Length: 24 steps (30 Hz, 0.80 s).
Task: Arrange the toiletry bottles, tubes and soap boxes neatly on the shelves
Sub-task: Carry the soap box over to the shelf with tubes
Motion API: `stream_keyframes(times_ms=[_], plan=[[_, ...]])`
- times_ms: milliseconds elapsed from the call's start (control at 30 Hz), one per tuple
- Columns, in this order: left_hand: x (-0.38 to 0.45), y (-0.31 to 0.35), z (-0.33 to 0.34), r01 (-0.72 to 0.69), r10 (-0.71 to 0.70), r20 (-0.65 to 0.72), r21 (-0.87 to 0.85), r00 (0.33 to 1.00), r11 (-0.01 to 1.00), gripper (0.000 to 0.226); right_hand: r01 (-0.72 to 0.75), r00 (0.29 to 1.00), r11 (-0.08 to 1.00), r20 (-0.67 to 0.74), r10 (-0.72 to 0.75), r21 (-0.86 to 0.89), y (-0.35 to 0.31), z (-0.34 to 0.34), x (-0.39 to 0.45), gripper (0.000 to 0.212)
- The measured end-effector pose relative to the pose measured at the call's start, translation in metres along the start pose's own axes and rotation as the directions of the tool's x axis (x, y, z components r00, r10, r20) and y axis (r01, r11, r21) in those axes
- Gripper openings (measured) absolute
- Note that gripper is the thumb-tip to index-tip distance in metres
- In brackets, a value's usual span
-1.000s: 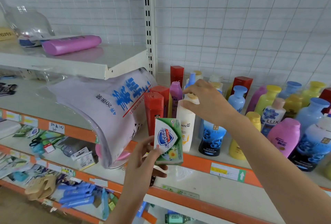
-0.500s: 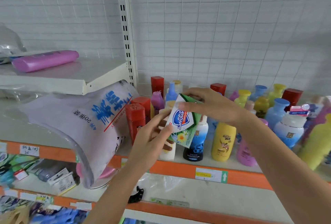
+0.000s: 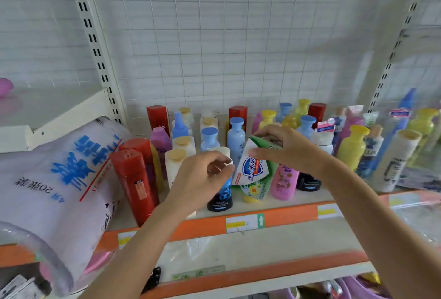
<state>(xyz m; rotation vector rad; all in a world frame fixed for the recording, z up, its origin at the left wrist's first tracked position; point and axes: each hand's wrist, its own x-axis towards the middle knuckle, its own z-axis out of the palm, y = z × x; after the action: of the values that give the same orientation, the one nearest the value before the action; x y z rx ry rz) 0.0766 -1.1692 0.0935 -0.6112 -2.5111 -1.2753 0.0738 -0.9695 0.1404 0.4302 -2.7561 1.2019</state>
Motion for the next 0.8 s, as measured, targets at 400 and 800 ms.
stream_keyframes(times_ms=[400,800], plan=[[0.126,-0.017,-0.013,-0.063,-0.062,0.164,0.662,0.985,0.746,0.039,-0.113,0.994,0.987,-0.011,0.112,-0.113,0.006,0.003,-0.021,0.031],[0.139,-0.032,-0.001,-0.045,-0.188,0.313,0.607,0.931,0.793,0.021,-0.196,0.981,0.965,-0.023,0.195,-0.173,0.023,-0.004,-0.040,0.038]])
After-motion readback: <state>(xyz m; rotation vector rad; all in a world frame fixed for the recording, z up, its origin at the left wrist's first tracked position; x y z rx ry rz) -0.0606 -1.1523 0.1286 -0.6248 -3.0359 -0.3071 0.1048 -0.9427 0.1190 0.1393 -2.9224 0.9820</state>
